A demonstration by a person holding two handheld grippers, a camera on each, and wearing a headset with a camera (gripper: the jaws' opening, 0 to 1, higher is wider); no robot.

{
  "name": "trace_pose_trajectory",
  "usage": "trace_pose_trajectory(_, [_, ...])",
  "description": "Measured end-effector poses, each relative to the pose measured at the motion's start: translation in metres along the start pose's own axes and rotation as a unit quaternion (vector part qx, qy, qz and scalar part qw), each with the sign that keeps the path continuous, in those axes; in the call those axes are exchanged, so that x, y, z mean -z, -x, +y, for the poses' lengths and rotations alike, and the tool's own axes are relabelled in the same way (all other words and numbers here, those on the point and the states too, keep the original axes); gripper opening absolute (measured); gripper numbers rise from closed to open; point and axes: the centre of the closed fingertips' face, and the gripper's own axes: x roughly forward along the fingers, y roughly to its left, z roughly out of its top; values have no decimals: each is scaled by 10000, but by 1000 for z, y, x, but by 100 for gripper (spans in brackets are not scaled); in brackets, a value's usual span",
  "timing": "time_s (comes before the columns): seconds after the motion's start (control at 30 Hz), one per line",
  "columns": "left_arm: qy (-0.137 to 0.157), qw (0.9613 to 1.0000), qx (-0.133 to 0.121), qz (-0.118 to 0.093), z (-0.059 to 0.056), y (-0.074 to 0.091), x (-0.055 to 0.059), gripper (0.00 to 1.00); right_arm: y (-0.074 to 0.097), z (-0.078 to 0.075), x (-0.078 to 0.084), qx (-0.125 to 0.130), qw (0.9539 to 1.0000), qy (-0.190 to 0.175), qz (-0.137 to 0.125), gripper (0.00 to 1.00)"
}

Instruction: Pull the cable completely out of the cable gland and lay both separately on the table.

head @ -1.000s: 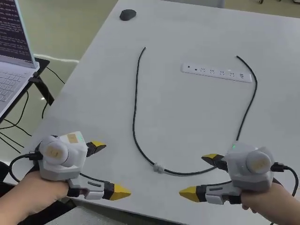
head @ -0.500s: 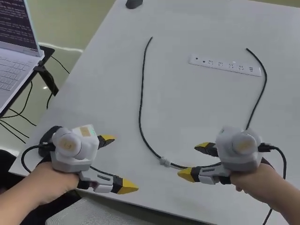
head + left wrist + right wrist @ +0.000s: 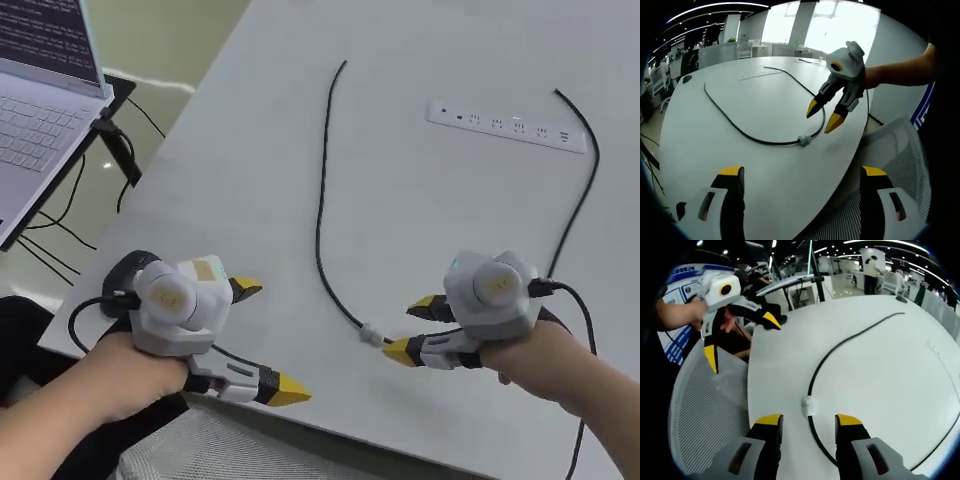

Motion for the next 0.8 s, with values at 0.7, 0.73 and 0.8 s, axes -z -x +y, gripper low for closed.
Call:
trace_pose_trajectory(0.7, [-24, 9998, 150, 155, 1, 3, 13, 92, -33, 2, 6, -231, 9985, 204, 455, 23])
trace_pose_trajectory(0.73, [-23, 9998, 156, 155, 1, 3, 14, 92, -34, 1, 7, -241, 9984, 188, 477, 22])
trace_pose_trajectory(0.8, [-18, 9997, 163, 155, 1, 4, 15, 92, -35, 1, 9, -247, 9981, 180, 528, 21])
